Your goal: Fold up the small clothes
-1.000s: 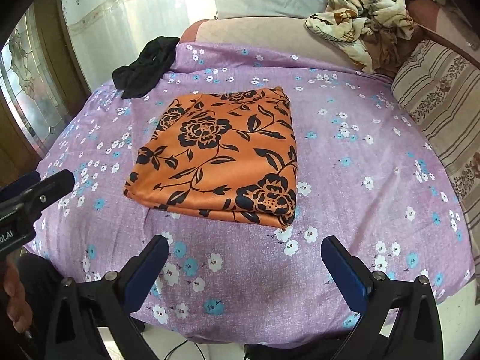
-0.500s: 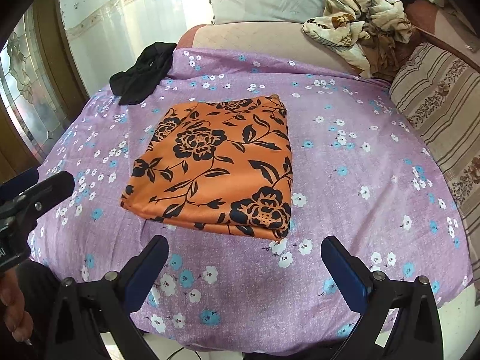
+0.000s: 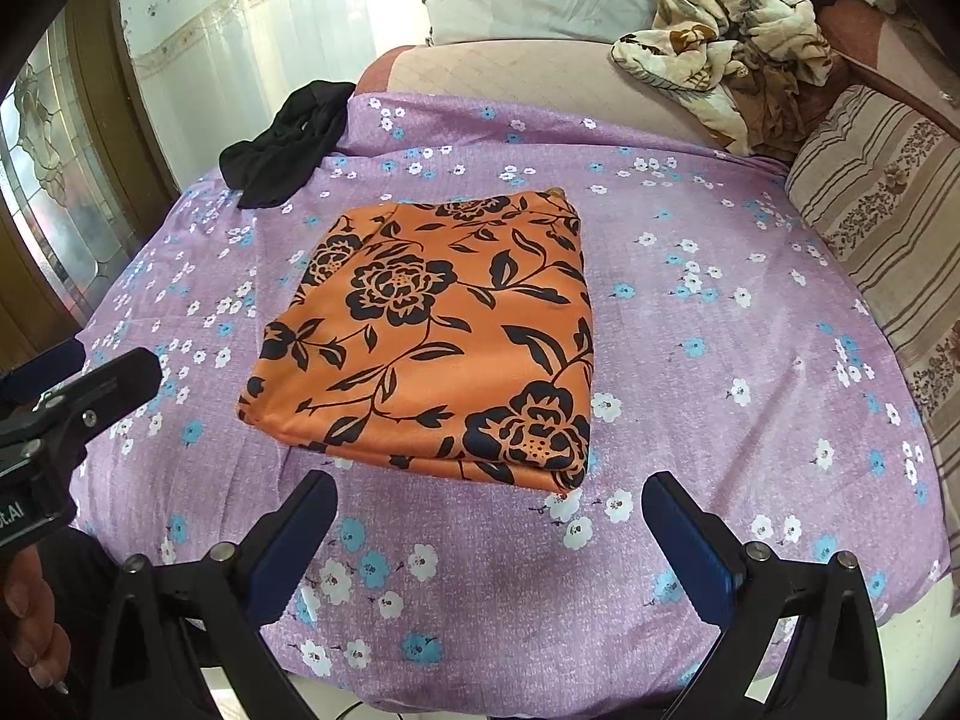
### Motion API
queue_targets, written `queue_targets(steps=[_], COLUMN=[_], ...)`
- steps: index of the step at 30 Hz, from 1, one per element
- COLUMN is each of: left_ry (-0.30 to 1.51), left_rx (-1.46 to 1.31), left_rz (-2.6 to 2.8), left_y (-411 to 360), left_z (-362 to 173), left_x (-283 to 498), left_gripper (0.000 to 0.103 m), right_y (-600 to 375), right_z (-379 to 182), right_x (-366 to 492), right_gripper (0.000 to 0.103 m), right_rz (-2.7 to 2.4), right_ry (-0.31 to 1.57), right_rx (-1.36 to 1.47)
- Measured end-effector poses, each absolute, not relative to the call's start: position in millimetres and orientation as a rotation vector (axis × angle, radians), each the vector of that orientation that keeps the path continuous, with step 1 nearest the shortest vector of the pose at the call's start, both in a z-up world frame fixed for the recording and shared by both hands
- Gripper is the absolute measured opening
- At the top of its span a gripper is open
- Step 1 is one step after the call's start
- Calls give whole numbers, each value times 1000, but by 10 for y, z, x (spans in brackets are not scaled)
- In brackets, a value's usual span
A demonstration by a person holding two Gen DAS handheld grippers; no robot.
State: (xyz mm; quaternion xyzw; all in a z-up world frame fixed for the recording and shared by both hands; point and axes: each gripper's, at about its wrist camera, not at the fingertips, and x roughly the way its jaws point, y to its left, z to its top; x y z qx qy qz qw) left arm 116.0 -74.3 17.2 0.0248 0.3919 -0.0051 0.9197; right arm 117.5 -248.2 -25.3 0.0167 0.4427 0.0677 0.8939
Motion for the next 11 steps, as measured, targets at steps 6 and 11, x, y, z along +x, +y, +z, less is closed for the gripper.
queue_targets(steps=[6, 11], left_ry=[789, 768], left_rx=[37, 48], left_rz=[-29, -18], left_y=[-739, -740], left_z=[188, 199], left_x=[1196, 1217], left_gripper=[97, 97], right_y=[-2487, -2483], right_z=[-295, -323], right_x=[1215, 1271], right_gripper=[103, 103], right_rz=[141, 142], right_ry=[930, 935], right_rx=[34, 36])
